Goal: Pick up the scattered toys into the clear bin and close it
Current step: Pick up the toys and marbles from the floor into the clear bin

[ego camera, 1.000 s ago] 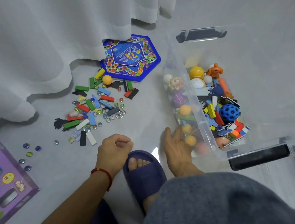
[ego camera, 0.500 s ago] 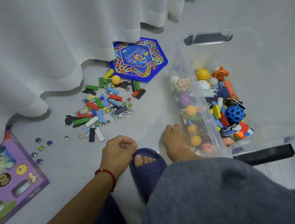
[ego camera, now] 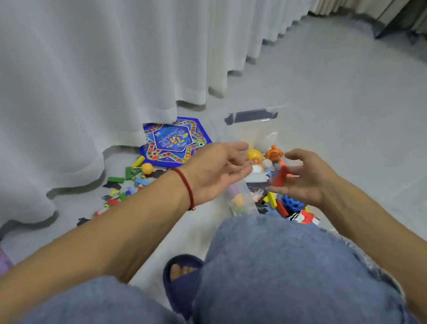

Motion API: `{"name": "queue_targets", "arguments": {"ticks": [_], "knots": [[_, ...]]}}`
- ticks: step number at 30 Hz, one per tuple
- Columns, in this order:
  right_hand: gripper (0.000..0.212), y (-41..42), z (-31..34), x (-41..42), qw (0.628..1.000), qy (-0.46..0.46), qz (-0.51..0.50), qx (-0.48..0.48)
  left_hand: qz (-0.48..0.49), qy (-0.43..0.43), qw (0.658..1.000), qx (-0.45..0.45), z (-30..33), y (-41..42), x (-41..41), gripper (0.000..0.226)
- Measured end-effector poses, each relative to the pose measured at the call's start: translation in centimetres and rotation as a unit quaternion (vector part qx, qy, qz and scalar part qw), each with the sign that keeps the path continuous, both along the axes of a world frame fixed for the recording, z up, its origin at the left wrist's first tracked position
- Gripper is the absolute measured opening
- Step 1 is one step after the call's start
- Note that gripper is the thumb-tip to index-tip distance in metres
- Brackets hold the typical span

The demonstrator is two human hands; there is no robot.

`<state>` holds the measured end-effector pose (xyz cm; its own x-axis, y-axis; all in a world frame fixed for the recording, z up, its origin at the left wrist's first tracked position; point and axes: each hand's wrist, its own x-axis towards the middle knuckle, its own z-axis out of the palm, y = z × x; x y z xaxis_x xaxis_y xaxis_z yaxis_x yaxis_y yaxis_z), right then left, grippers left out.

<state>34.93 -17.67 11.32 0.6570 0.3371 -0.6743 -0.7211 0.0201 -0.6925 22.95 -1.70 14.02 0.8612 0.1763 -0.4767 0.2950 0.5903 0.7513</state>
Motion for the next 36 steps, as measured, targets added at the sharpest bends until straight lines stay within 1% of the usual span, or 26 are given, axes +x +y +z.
{"name": "queue_targets", "arguments": {"ticks": [2,3,5,7,9,11,12,14,15,18,20,21,22,23,25,26,29,30,31,33,34,36], "knots": [[0.031,-0.9,0.7,0.3,1.0,-0.006,-0.01,-0.004,0.003,-0.02,1.0,-0.009,0.3,-0.2,-0.1,0.056],[0.031,-1.1,1.0,0.4,1.0,-0.013,-0.017,-0.004,0.016,-0.02,1.0,-0.005,0.0,0.1,-0.6,0.056],[0.025,-1.1,1.3,0.5,0.999,-0.037,0.004,-0.019,0.058,0.004,0.998,0.036,-1.1,1.1,-2.1,0.049],[0.023,-0.2,1.3,0.5,0.994,-0.068,0.069,-0.05,0.098,0.055,0.988,0.101,-2.5,2.7,-4.2,0.04],[0.025,1.7,1.4,0.5,0.981,-0.108,0.143,-0.08,0.145,0.096,0.974,0.144,-3.6,4.5,-6.7,0.034],[0.031,4.6,1.9,0.3,0.949,-0.174,0.233,-0.125,0.181,0.126,0.959,0.177,-4.5,6.5,-9.2,0.033],[0.031,6.3,2.2,0.2,0.922,-0.214,0.283,-0.154,0.187,0.142,0.948,0.213,-5.0,7.7,-10.6,0.034],[0.028,9.9,2.1,0.3,0.853,-0.283,0.389,-0.204,0.178,0.178,0.92,0.299,-6.2,10.0,-13.3,0.035],[0.027,11.9,1.8,0.2,0.809,-0.306,0.448,-0.225,0.178,0.198,0.907,0.327,-6.9,11.1,-14.8,0.035],[0.024,17.5,0.2,-0.8,0.661,-0.341,0.611,-0.272,0.181,0.255,0.874,0.372,-9.3,13.9,-18.4,0.029],[0.023,20.8,-1.4,-1.9,0.562,-0.36,0.681,-0.302,0.176,0.298,0.851,0.394,-11.5,15.6,-19.6,0.028],[0.024,22.6,-2.6,-2.2,0.523,-0.368,0.703,-0.311,0.171,0.315,0.842,0.403,-12.7,16.4,-19.9,0.027],[0.026,24.2,-4.0,-2.5,0.495,-0.374,0.717,-0.317,0.162,0.328,0.835,0.411,-13.9,17.0,-20.1,0.027],[0.03,25.7,-5.6,-2.7,0.476,-0.379,0.727,-0.319,0.153,0.337,0.83,0.417,-15.2,17.4,-20.1,0.026],[0.044,28.0,-9.2,-3.0,0.45,-0.386,0.741,-0.316,0.142,0.354,0.818,0.429,-17.6,18.1,-20.2,0.025],[0.053,28.8,-11.1,-3.3,0.435,-0.39,0.747,-0.317,0.136,0.362,0.811,0.438,-18.7,18.2,-20.2,0.026],[0.088,30.1,-16.3,-4.4,0.366,-0.415,0.76,-0.341,0.105,0.36,0.788,0.488,-21.9,18.5,-20.1,0.031],[0.095,30.3,-17.8,-4.8,0.357,-0.435,0.751,-0.345,0.092,0.355,0.78,0.507,-22.9,18.7,-20.0,0.035],[0.097,30.6,-19.1,-5.1,0.365,-0.465,0.729,-0.345,0.082,0.346,0.774,0.524,-23.7,18.9,-19.7,0.04],[0.091,31.2,-21.0,-5.4,0.405,-0.533,0.664,-0.334,0.06,0.322,0.763,0.557,-25.2,19.2,-19.0,0.046],[0.087,31.5,-21.8,-5.4,0.423,-0.553,0.639,-0.327,0.047,0.311,0.756,0.574,-25.7,19.4,-18.5,0.048],[0.081,31.9,-23.1,-5.3,0.45,-0.561,0.619,-0.314,0.026,0.3,0.737,0.605,-26.6,19.6,-17.7,0.055]]}}
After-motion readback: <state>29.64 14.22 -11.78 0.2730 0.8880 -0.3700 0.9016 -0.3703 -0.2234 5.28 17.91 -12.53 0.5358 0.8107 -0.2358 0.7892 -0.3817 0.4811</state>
